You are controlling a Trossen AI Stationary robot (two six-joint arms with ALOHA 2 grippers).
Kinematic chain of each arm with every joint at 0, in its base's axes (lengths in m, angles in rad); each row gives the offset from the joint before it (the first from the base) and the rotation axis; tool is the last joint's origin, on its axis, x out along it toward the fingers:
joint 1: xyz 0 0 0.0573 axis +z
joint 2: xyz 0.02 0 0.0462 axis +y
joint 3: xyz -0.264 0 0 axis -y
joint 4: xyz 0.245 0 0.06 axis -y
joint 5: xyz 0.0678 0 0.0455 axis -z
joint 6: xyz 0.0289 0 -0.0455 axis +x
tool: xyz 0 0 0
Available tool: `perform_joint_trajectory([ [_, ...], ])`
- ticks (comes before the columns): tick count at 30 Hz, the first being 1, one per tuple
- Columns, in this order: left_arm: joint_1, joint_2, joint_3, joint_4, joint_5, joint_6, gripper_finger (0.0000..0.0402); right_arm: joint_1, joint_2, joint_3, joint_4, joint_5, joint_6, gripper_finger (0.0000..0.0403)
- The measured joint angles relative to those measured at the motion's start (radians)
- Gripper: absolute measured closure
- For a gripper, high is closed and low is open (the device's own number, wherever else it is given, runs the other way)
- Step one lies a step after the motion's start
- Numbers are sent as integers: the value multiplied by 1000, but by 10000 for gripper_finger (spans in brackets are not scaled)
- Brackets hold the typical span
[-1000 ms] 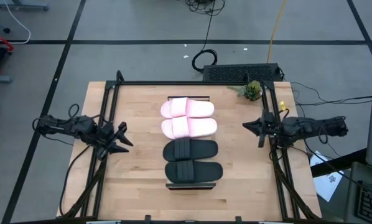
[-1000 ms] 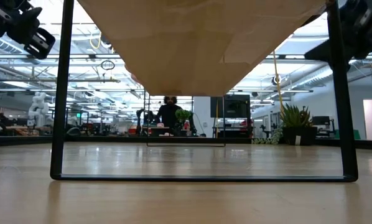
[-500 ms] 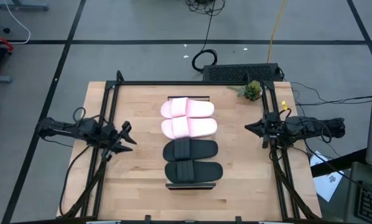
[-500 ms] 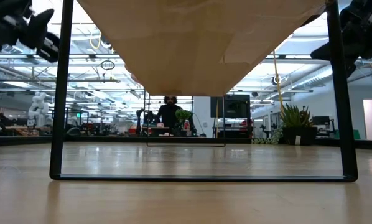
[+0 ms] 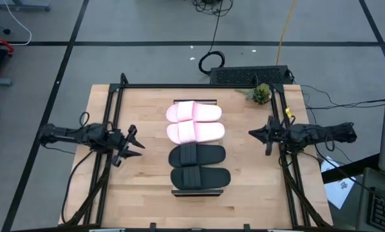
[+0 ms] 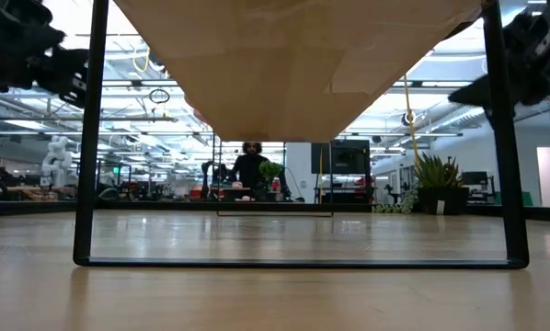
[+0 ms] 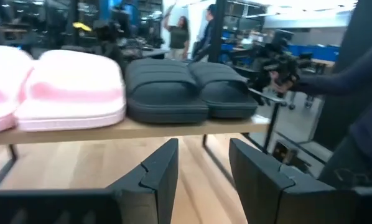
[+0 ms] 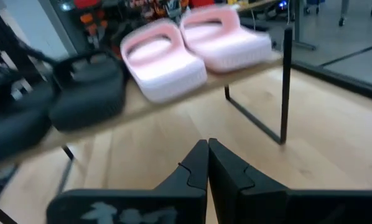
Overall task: Pick and place slides into the shelf
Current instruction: Return to Home Position
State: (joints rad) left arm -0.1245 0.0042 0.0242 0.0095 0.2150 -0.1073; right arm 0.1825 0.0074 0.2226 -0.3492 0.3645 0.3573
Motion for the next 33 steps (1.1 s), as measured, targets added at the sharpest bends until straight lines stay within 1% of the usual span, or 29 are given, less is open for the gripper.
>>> perform_joint_trajectory([
  [5,35,1,0,-1,-5,-5,256,0,0,-46,7,2,0,403],
  [9,57,1,0,-1,-6,3,256,-2,1,-73,85,29,-69,403],
  [16,90,1,0,-2,-6,-3,256,-78,0,-106,191,26,-184,403],
  [18,93,1,0,-2,-6,-5,256,-106,0,-106,198,-26,-187,403],
  [20,92,1,0,-2,-5,-13,256,-131,0,-107,196,-127,-167,403],
  [22,92,1,0,-2,-5,-34,256,-150,0,-107,193,-202,-150,403],
  [28,92,1,0,-2,-5,-53,256,-197,0,-108,190,-316,-134,403],
  [33,92,1,0,-2,-5,-53,256,-226,0,-109,152,-332,-134,403],
])
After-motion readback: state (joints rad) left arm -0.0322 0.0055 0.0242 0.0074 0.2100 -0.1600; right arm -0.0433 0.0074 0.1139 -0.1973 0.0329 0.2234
